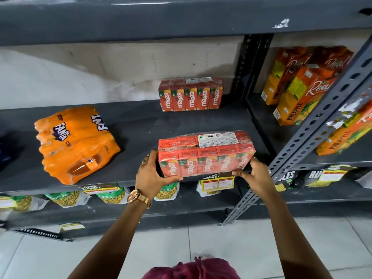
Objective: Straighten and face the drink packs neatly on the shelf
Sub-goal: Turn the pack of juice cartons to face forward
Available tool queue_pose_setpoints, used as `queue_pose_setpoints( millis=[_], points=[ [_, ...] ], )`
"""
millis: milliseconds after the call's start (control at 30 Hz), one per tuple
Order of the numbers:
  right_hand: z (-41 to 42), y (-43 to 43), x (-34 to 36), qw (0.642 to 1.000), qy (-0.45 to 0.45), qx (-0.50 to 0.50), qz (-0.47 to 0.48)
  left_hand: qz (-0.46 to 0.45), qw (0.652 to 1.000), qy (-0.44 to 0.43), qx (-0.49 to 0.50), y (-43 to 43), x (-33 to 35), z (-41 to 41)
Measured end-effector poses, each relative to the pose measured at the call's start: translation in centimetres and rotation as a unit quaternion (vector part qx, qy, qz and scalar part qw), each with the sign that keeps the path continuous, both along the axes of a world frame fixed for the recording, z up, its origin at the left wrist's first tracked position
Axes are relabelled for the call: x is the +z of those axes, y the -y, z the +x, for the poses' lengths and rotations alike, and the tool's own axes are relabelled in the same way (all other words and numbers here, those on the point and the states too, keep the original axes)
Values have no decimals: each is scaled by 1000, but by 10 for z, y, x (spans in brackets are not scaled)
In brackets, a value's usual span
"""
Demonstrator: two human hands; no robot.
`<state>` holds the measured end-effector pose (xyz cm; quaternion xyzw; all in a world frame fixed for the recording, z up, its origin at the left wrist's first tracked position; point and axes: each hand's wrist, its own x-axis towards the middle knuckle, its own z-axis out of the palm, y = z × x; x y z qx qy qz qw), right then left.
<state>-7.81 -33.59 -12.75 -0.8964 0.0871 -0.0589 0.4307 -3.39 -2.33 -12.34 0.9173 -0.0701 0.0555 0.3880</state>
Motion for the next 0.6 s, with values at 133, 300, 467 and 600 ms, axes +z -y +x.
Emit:
queue_pose_setpoints(
  millis=[133,300,467,600],
  points=[
    [10,-8,11,1000,-2,-29,-1,-42,999,-24,-11,1,10,10],
    [-39,-57,33,981,72,-146,102,-31,998,-3,-62,-15,12,-4],
    [-81,-149,38,901,296,-248,199,41,975,158,-151,-90,31,-27],
    [-65,-258,36,923,215,-179,265,88,964,191,-163,-169,55,-3]
  ],
)
